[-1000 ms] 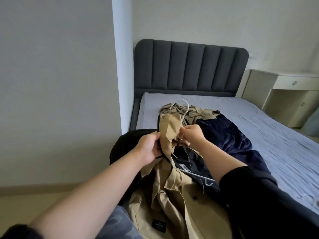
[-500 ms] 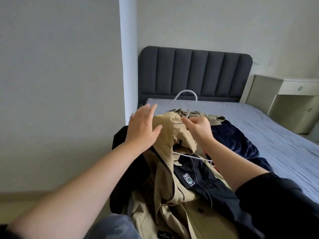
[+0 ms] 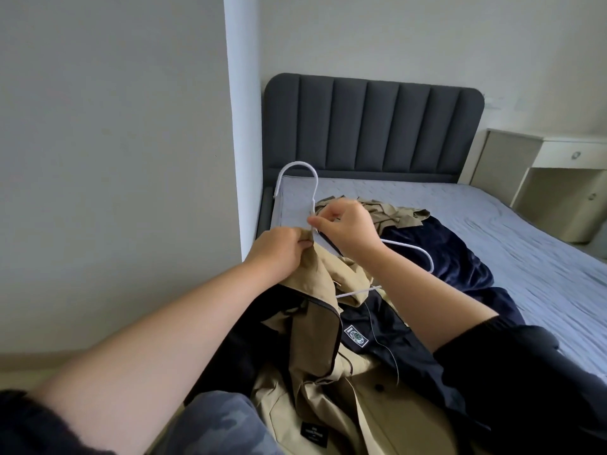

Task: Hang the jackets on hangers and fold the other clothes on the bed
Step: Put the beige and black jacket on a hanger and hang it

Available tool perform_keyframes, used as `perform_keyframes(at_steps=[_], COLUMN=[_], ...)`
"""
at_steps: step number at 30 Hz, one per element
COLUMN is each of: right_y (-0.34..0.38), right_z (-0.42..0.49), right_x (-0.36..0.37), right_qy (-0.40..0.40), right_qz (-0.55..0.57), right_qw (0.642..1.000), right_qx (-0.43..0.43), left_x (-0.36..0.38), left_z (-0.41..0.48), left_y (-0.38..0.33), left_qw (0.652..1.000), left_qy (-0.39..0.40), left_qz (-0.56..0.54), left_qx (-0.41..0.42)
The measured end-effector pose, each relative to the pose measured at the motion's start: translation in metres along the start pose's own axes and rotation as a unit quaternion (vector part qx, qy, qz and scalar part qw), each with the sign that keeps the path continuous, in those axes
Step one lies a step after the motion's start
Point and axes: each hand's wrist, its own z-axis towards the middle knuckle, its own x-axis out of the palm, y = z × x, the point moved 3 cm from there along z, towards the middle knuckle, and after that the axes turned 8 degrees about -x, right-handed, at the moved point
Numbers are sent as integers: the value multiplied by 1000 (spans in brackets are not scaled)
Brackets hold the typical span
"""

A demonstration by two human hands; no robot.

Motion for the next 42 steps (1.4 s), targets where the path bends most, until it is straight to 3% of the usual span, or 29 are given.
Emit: perform_keyframes(at_steps=[4,6,9,11,13,15,18,23,28,37,42], right_y=[-33,-60,-101,-122,-140,-150,-150,-155,-142,-142,-138], right_z=[-21,-48,-84,-100,-107,-109,-98,-70,-45,-48,-44], right_x=[-7,-6,8,28,54,79,87,59,23,-19,-33], right_qy=[-135,-190,-209,-139,-7,75,20,-55,3,-36,7], right_qz=[-97,-117,-112,-76,-16,58,123,47,-95,-192,-226], right_qw=[986,974,957,942,915,886,893,930,967,961,955], right_qx=[-15,34,167,295,404,454,433,361,235,197,194], left_x=[1,-1,-1,-1,-3,-6,-11,-21,-26,-26,-21], left_z=[2,2,0,-3,-8,-12,-16,-13,-7,-2,0], left_y=[20,27,32,33,33,35,39,60,88,106,106], left_qw=[996,992,987,985,982,981,982,984,989,985,981], left_qy=[-70,-102,-124,-135,-145,-153,-154,-160,-140,-164,-180], left_qz=[-21,-34,-63,-84,-102,-115,-112,-64,16,51,76], left_qx=[-46,-67,-77,-71,-59,-40,-3,33,47,20,19])
